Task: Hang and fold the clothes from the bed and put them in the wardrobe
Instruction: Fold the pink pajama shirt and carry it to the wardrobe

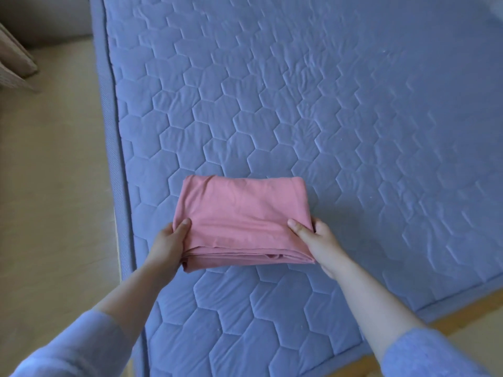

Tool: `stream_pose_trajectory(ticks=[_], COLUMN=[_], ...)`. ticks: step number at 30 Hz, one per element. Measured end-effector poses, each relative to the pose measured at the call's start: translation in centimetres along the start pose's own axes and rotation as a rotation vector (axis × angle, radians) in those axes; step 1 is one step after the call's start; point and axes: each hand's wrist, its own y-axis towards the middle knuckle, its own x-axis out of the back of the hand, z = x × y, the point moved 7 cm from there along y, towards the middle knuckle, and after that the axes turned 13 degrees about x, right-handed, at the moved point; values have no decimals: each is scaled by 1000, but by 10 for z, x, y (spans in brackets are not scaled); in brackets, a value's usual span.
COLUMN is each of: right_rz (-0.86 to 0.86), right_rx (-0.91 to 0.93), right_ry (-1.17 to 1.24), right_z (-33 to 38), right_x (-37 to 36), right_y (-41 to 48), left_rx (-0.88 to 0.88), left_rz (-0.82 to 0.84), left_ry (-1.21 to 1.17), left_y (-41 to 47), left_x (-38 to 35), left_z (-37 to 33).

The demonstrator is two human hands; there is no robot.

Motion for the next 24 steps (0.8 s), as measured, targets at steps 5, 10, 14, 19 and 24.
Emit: stream_pose_trajectory(ticks=[5,10,14,19,24], right_rz=[-106,-127,-159,-205,-325], right_rx=[30,176,284,436,600], right_ry=[116,122,161,188,208], right_z=[62,167,250,348,416], right_x=[40,78,109,148,182], right_y=[-53,-107,-145,-199,-259], left_rx=[-8,0,-172,-397,-761], left_rz=[299,611,617,607,378], left_ry=[38,70,94,140,-14], left_y=[-91,-198,-267,-372,-480], left_x=[-15,-30,-34,-39,-43], left_z=[-55,-117,-172,-249,-317])
